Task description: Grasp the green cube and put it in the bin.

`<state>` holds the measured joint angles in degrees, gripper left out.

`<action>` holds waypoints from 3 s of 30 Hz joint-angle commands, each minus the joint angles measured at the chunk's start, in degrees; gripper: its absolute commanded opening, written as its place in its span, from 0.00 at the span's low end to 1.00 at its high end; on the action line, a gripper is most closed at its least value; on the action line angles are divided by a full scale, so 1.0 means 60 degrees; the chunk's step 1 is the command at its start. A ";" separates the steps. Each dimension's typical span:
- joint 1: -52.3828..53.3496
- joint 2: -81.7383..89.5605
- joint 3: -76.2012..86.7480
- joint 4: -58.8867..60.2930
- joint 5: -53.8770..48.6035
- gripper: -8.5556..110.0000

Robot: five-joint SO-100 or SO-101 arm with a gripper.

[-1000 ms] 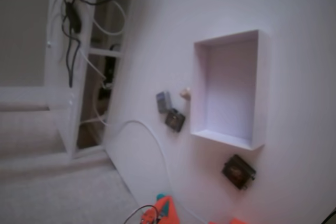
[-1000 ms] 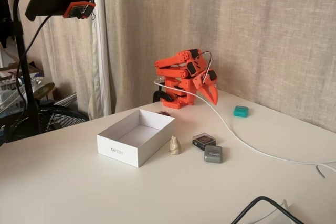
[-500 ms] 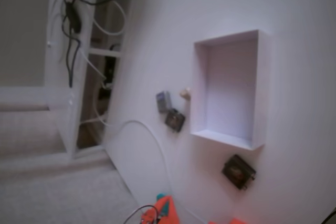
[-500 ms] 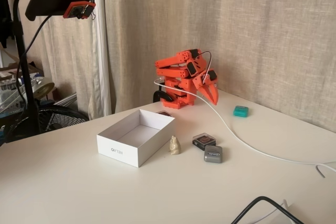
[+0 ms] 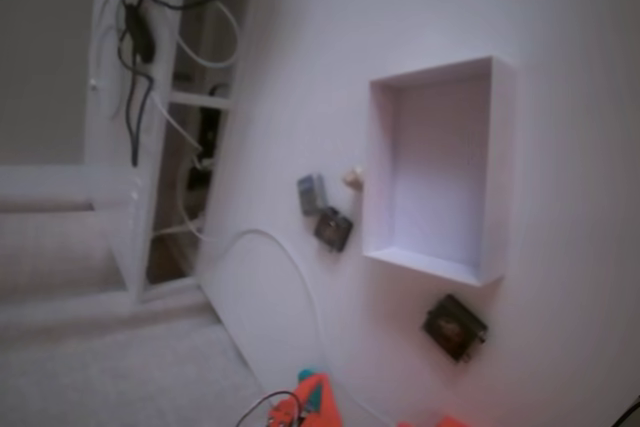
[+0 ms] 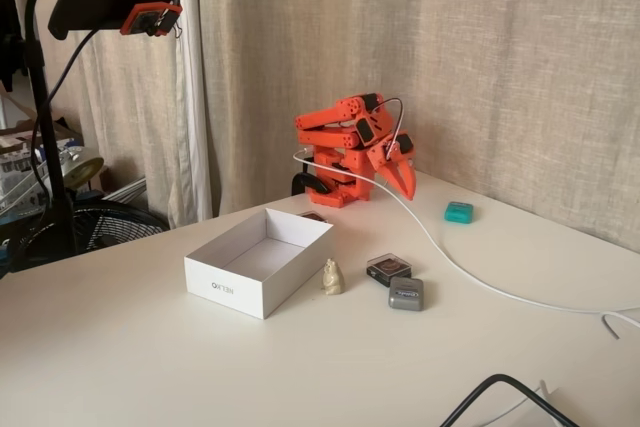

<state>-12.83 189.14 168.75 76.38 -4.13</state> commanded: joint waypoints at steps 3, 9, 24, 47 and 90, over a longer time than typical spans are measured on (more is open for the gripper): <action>-0.0630 0.0088 -0.0029 -0.0029 -0.0073 0.00; -0.2080 -0.2183 -0.1538 -0.3911 -0.0029 0.28; -0.4585 -1.1777 -1.3755 -0.2988 0.0015 0.45; -0.2871 -1.2539 -1.0518 0.3853 0.0000 0.58; -0.4204 -1.6772 -1.3667 0.4277 -0.0029 0.39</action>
<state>-38.58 81.65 82.53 101.95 -4.13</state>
